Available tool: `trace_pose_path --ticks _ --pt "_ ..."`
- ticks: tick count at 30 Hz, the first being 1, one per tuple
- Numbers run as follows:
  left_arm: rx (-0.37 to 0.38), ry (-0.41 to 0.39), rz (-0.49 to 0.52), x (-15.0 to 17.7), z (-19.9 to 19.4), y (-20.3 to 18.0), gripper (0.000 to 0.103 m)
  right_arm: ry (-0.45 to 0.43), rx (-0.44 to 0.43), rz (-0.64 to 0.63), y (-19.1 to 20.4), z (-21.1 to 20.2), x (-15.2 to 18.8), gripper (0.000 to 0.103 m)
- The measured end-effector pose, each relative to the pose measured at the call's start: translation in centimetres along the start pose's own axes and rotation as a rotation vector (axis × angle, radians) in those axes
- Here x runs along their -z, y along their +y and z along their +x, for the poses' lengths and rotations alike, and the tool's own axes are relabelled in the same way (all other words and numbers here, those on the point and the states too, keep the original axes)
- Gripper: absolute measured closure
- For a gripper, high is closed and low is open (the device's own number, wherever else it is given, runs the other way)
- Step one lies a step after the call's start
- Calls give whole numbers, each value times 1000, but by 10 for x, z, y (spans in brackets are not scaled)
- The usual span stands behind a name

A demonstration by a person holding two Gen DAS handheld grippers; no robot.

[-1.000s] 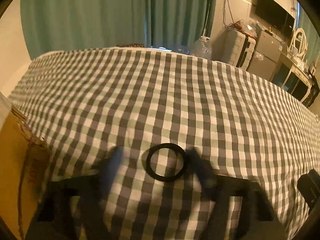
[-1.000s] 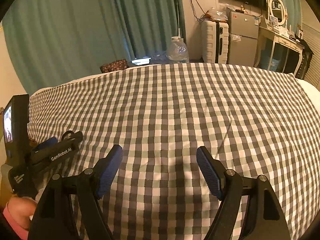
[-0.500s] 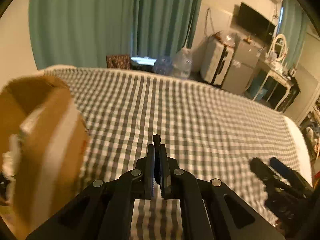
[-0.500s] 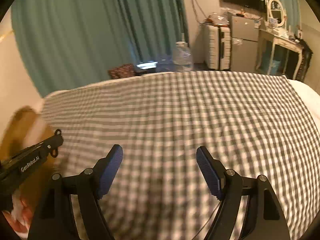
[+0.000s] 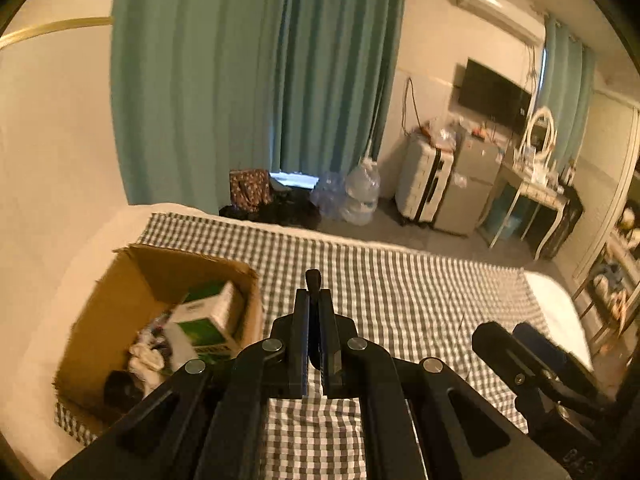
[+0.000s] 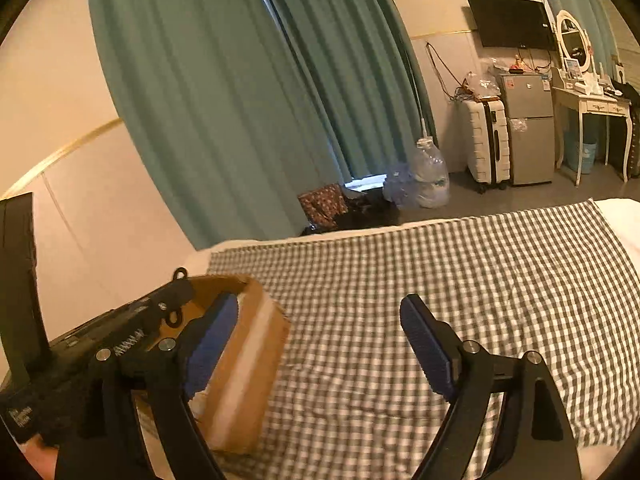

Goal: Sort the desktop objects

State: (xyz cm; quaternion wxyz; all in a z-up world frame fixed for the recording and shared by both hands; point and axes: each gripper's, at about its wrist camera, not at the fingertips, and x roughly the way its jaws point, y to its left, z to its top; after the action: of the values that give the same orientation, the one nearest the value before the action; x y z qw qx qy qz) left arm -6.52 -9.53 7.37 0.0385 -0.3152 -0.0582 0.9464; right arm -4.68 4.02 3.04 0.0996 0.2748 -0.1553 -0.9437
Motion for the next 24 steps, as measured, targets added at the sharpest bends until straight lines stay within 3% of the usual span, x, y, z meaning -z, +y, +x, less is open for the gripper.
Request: trace_pose_path --ticks 4,10,12,13,14,16,19,24 --pt "-59 28 59 -7 -2 30 99 21 -18 -34 32 5 5 19" --pt "-94 107 70 32 20 83 98 139 18 -101 68 44 36 19" --pt "-89 121 85 44 28 90 94 183 38 -123 73 59 49 19" --pt "-88 129 84 49 32 95 81 191 48 -127 74 64 53 15" --pt "-94 133 75 54 36 97 45 199 69 -127 73 71 58 12" --pt "-137 134 41 62 41 104 0 217 94 -120 64 83 63 8" --pt "-156 82 18 68 38 109 0 250 113 -111 62 96 69 5" --pt "-148 125 47 68 47 114 0 228 192 -149 61 103 74 4"
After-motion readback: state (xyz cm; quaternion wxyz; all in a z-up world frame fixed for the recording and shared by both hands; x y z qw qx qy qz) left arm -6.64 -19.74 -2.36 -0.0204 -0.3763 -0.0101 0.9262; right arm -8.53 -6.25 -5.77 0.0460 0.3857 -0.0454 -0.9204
